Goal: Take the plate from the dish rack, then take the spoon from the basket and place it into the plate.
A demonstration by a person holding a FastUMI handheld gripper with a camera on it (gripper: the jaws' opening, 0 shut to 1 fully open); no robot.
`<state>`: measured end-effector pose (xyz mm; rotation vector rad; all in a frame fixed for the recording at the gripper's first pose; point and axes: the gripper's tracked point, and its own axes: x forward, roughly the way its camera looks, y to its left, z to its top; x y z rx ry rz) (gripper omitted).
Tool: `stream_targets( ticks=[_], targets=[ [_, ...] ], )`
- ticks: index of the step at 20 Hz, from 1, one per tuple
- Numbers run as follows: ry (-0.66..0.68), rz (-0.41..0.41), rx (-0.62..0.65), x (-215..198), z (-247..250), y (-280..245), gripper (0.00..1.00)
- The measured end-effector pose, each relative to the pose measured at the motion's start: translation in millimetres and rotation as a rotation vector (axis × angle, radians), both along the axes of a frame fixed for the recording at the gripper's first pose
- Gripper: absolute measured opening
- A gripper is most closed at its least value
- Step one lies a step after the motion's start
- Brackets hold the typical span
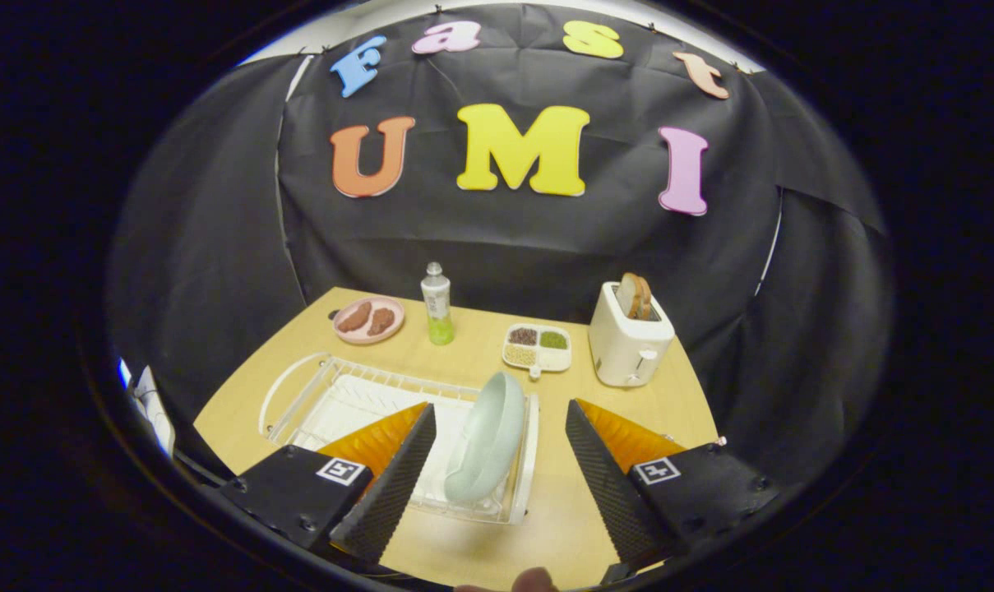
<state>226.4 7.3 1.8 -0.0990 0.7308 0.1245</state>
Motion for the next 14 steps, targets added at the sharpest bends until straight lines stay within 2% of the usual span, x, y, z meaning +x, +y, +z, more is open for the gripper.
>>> stream_targets(
  ticks=[3,11,14],
  targets=[
    [0.132,-0.025,0.013,8,-23,6,1.00],
    [0.333,-0.120,0.078,39,-80,8,1.00],
    [0.376,-0.140,0.107,49,-95,10,0.96]
  ],
)
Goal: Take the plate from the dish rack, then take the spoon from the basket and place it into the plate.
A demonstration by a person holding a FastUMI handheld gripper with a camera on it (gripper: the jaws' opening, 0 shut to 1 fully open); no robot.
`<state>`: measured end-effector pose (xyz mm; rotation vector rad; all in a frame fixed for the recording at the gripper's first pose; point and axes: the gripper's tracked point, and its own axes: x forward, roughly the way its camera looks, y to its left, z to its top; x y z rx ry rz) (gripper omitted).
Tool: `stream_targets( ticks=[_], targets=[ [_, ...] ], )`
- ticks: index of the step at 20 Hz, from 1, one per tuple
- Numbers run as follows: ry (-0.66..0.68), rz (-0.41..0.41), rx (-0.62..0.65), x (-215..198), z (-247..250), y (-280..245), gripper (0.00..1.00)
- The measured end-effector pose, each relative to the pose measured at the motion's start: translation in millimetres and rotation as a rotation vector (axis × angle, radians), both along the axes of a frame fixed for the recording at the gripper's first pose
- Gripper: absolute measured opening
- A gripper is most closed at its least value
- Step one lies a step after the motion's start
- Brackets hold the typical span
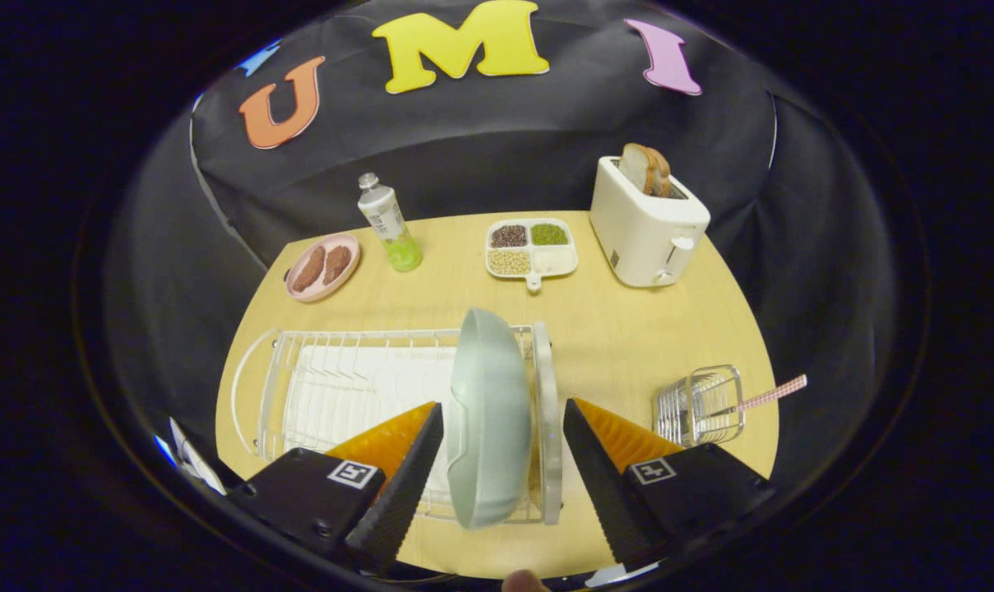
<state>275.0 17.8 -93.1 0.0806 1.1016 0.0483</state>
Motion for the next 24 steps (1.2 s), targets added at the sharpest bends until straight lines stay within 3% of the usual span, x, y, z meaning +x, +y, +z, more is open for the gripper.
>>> stream_targets(
  ticks=[9,12,24],
  targets=[
    [0.070,-0.031,-0.005,8,-27,4,0.64],
    [0.095,-0.040,0.000,7,-34,8,0.48],
    [0.071,-0.067,-0.151,4,-13,-3,0.38]
  ],
)
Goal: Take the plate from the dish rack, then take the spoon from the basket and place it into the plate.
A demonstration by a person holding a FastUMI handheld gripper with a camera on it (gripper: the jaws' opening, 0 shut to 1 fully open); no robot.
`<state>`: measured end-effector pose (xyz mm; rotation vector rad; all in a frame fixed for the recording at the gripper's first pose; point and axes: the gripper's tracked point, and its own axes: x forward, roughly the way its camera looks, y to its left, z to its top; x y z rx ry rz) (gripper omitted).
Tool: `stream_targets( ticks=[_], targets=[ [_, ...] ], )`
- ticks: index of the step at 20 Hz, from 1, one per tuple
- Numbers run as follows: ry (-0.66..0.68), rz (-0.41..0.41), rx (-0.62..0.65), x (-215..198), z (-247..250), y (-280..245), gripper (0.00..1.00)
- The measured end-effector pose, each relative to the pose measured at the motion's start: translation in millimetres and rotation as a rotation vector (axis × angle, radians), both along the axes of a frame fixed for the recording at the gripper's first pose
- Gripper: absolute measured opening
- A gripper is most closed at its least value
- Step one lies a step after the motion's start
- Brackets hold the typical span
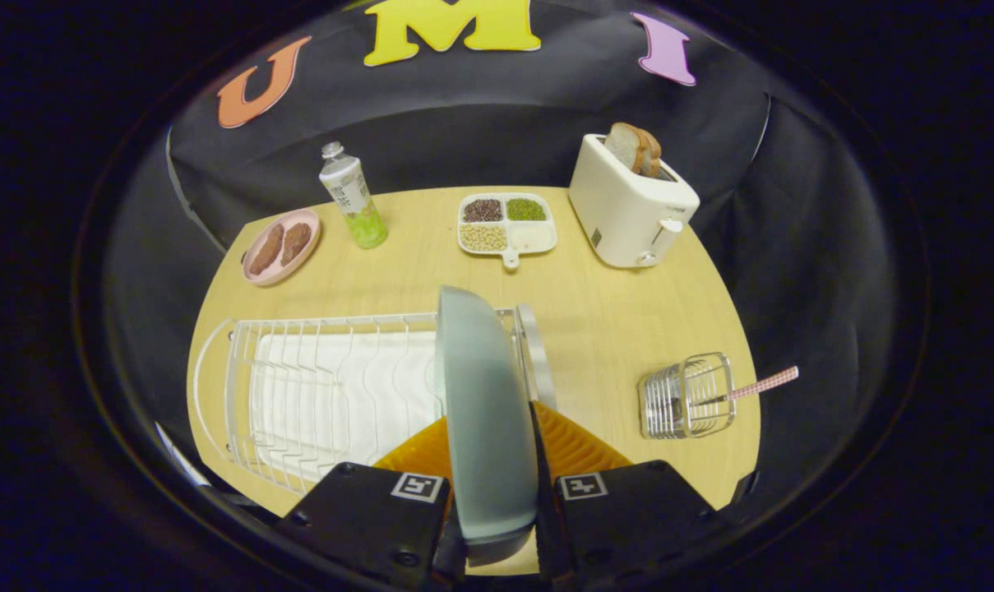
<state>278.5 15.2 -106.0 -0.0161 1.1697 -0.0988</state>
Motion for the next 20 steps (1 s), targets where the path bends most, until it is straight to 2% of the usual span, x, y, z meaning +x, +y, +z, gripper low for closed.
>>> stream_targets(
  ticks=[4,7,14,20],
  targets=[
    [-0.049,0.014,-0.119,2,27,-14,0.36],
    [-0.104,0.029,-0.122,-3,51,-9,0.36],
    [-0.155,0.073,0.049,-67,70,11,0.36],
    [-0.146,0.077,0.165,-138,44,13,0.36]
  ],
)
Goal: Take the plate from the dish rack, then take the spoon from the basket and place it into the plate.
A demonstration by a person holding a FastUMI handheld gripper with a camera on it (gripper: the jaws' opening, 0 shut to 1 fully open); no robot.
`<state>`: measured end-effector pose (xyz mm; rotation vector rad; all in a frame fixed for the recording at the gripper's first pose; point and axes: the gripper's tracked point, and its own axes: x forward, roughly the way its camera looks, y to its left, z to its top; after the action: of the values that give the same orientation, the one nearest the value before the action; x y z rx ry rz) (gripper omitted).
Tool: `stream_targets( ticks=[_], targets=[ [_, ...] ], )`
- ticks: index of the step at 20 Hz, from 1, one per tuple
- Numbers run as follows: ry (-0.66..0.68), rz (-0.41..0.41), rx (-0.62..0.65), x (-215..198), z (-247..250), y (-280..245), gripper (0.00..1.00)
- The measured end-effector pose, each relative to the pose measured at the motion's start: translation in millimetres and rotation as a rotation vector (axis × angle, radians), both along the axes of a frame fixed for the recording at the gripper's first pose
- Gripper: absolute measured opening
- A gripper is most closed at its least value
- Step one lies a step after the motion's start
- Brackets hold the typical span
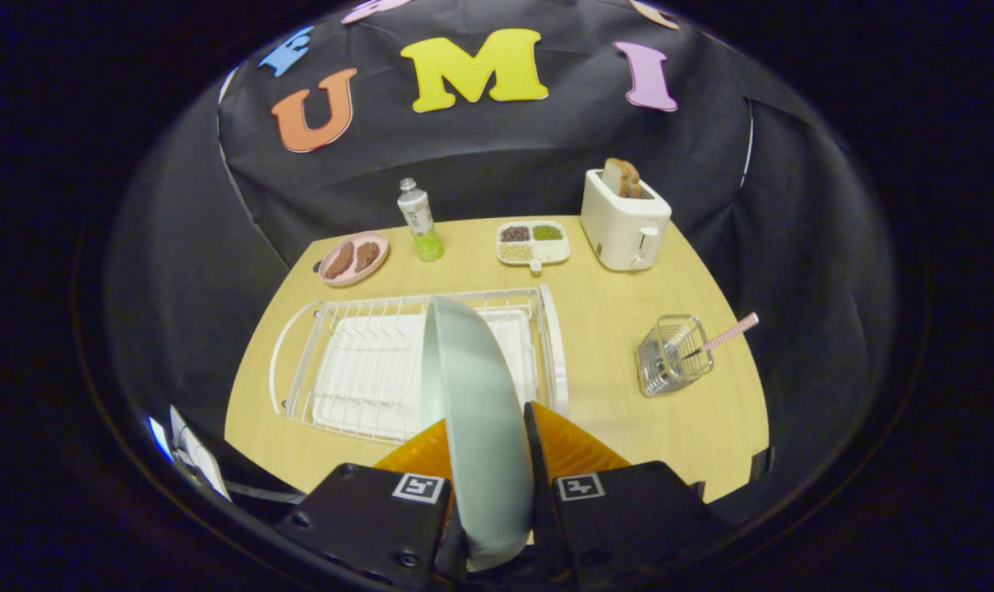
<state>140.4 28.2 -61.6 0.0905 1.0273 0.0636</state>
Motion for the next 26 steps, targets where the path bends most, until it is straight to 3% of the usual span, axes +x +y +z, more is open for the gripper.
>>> stream_targets(
  ticks=[6,11,21,26],
  targets=[
    [0.123,-0.013,0.112,-65,-76,2,0.36],
    [0.226,-0.031,0.188,-89,-122,4,0.36],
    [0.255,-0.043,0.297,-83,-142,8,0.37],
    [0.262,-0.053,0.302,-81,-151,-2,0.43]
  ],
)
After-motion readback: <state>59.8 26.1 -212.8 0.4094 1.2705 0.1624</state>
